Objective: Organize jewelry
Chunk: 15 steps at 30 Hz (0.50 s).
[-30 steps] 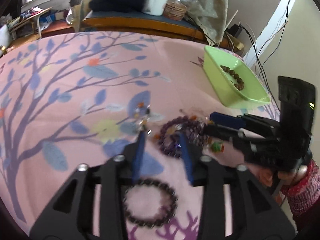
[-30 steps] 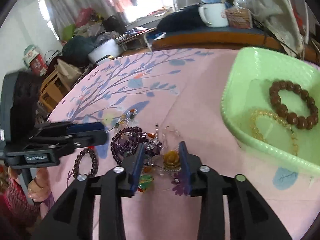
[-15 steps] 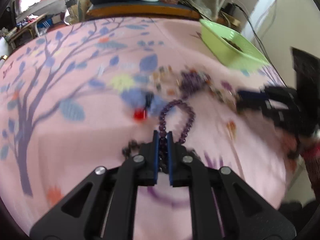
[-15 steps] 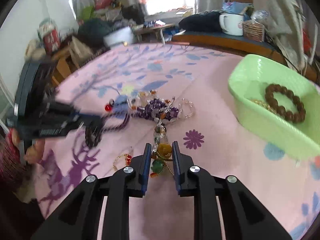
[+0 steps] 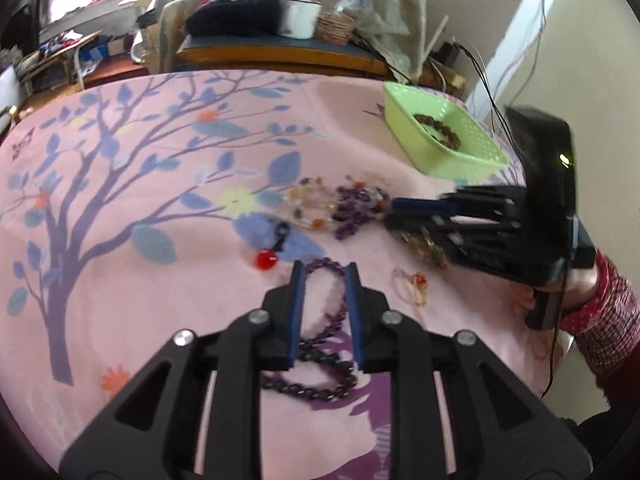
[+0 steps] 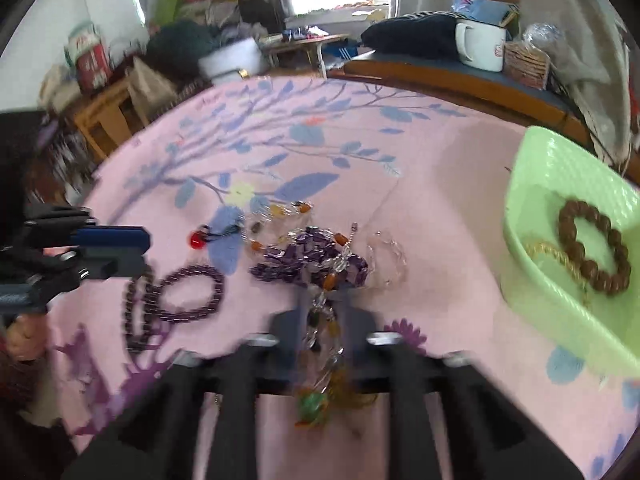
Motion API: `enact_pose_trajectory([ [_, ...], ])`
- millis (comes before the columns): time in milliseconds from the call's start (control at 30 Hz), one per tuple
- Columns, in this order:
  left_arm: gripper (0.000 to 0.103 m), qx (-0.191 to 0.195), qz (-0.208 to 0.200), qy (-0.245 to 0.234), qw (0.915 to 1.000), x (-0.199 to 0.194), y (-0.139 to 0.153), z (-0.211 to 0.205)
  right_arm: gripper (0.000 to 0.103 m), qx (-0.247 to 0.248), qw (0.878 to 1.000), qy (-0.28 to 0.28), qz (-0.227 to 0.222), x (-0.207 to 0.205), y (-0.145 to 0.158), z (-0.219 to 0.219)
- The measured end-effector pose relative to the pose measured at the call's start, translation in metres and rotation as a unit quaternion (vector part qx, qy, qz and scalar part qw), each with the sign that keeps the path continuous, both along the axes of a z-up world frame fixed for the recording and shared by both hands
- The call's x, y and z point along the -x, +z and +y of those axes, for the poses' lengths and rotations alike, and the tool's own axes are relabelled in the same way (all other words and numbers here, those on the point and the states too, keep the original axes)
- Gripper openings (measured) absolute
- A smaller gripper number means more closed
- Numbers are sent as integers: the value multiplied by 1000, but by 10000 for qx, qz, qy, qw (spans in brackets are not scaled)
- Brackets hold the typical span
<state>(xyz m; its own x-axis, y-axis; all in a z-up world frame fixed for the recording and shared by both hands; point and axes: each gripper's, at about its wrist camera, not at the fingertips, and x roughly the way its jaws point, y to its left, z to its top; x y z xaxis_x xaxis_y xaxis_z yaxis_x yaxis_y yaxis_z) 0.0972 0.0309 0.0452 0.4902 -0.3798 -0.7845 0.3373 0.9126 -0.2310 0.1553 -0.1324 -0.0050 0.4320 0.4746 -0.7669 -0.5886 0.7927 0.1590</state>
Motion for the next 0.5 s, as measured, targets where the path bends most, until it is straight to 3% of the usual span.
enact_pose_trajectory([
  [67, 19, -80, -6, -102, 9999, 0, -2, -8, 0, -67, 10000, 12, 28, -2, 2, -3],
  [133, 20, -111, -25, -135, 9998, -1, 0, -14, 0, -683, 9975, -62, 145, -1, 18, -17],
  [200, 29, -85, -101, -157, 9998, -2, 4, -17, 0, -1116, 9937, -101, 79, 5, 37, -27],
  [267, 51, -37, -284, -186, 9994, -1, 12, -23, 0, -1490, 9888, -93, -76, 15, 63, -37],
  [367, 68, 121, -629, -296, 9975, 2, 28, -33, 0, -1718, 9841, -43, -451, 32, 99, -45],
  [500, 70, 219, -926, -443, 9945, 0, 45, -54, 0, -1856, 9792, 76, -817, 47, 134, -47],
])
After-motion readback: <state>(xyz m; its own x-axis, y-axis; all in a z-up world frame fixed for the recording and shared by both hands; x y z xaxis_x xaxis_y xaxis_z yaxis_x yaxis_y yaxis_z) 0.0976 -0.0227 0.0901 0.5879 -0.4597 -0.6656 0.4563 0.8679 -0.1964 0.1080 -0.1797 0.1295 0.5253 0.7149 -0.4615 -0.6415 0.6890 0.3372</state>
